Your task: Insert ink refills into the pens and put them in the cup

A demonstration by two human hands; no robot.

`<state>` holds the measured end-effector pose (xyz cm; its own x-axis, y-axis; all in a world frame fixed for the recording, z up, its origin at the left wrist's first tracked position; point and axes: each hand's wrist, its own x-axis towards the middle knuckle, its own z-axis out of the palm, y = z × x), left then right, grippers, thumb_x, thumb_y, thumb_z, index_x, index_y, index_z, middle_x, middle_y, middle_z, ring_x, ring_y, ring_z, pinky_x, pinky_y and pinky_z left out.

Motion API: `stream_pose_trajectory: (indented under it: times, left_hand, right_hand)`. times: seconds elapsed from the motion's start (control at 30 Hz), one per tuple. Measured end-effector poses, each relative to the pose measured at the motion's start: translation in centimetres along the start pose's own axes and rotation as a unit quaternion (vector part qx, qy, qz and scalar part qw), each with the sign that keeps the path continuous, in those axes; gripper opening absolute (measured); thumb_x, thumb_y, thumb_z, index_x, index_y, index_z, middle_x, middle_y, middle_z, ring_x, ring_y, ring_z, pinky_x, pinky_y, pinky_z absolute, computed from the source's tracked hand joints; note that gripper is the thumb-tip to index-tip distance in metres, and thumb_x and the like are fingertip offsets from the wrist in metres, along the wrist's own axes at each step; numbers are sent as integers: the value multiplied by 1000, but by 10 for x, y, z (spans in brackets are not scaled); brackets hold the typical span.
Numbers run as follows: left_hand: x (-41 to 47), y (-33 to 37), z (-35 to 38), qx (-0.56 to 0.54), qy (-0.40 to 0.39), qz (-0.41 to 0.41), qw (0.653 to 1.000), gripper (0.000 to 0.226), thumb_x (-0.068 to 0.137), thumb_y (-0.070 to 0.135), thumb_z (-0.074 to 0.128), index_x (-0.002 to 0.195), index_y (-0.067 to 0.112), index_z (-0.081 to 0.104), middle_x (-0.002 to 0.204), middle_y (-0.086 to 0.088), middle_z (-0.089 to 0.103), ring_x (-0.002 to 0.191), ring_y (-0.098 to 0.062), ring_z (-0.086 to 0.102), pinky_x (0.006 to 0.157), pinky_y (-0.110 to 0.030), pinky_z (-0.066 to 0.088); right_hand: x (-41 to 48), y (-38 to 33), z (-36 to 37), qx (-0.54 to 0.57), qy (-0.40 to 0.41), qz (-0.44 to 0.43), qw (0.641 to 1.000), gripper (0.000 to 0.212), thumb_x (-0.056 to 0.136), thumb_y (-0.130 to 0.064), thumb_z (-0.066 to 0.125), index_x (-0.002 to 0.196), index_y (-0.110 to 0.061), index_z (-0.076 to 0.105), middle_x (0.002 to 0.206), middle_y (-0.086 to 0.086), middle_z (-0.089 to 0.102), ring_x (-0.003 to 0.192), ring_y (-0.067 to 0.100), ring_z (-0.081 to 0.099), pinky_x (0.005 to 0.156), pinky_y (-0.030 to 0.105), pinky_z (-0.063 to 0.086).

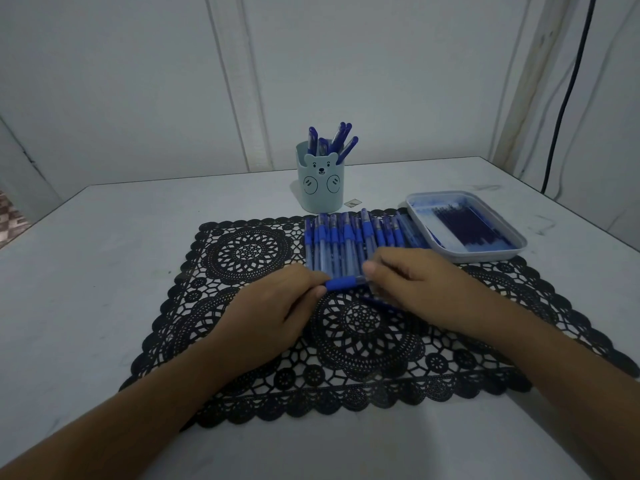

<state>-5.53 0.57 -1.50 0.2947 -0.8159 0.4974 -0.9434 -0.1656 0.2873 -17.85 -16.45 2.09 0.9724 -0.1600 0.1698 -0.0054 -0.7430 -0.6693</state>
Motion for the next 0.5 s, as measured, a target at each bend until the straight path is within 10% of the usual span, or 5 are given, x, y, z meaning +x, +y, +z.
stream_pose_trajectory:
  times: [0.5]
  left_hand:
    - [0,2,-2,-1,1,0,1000,32,93,34,35,106,19,60,80,19,48,76,9,46,69,-2,33]
  right_hand:
    - [0,0,-1,6,-19,7,1000,21,91,-39,43,74,-29,49,66,-7,53,58,8,46,62,30,44]
